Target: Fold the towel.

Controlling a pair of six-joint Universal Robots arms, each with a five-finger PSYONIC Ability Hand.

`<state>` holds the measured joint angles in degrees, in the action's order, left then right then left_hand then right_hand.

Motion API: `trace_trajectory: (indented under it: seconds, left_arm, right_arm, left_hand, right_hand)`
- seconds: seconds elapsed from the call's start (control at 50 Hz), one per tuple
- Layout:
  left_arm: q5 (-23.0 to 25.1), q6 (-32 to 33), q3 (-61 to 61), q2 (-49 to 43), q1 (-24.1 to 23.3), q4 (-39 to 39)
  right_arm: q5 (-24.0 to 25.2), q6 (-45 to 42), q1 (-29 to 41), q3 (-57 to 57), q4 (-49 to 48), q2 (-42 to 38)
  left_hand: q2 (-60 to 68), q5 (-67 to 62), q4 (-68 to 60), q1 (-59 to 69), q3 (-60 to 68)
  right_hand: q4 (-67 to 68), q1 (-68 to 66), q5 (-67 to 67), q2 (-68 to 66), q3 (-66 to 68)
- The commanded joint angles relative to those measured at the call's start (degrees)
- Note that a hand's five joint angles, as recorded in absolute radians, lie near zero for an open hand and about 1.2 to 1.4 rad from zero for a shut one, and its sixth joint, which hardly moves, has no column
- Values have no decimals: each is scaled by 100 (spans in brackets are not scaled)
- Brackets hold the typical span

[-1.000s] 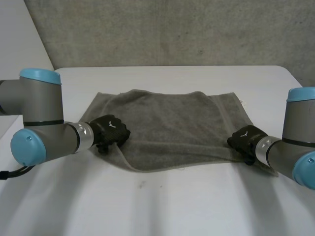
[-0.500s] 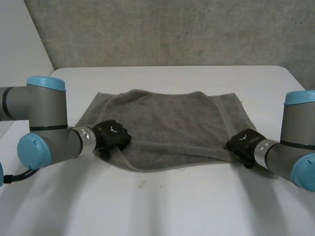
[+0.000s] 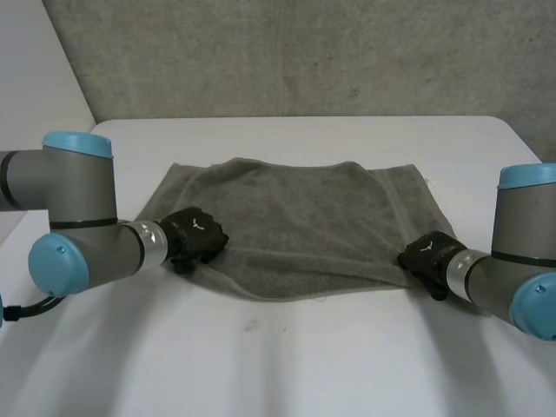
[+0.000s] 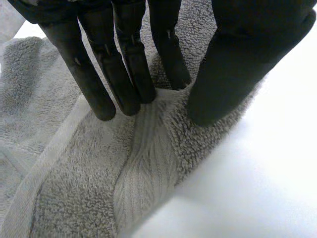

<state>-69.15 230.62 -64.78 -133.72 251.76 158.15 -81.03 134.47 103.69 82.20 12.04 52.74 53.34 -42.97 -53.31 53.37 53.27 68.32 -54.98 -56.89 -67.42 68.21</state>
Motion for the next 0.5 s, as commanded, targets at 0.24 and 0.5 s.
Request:
trace_trajectory:
  seconds: [0.24, 0.5]
  left_arm:
    - [-160, -175, -148, 618, 74, -47]
    - [-476, -2019, -526, 2867, 83, 14]
  right_arm:
    - [-1, 26, -51, -142, 219, 840]
    - [157, 35, -77, -994, 1474, 2441]
  left_hand:
    - [2666, -2703, -2669, 2663, 2673]
    - [2666, -2703, -2669, 2663, 2673]
  right_hand:
    - [1168, -2502, -1311, -1258, 1179]
    - [1168, -2502, -1311, -1258, 1179]
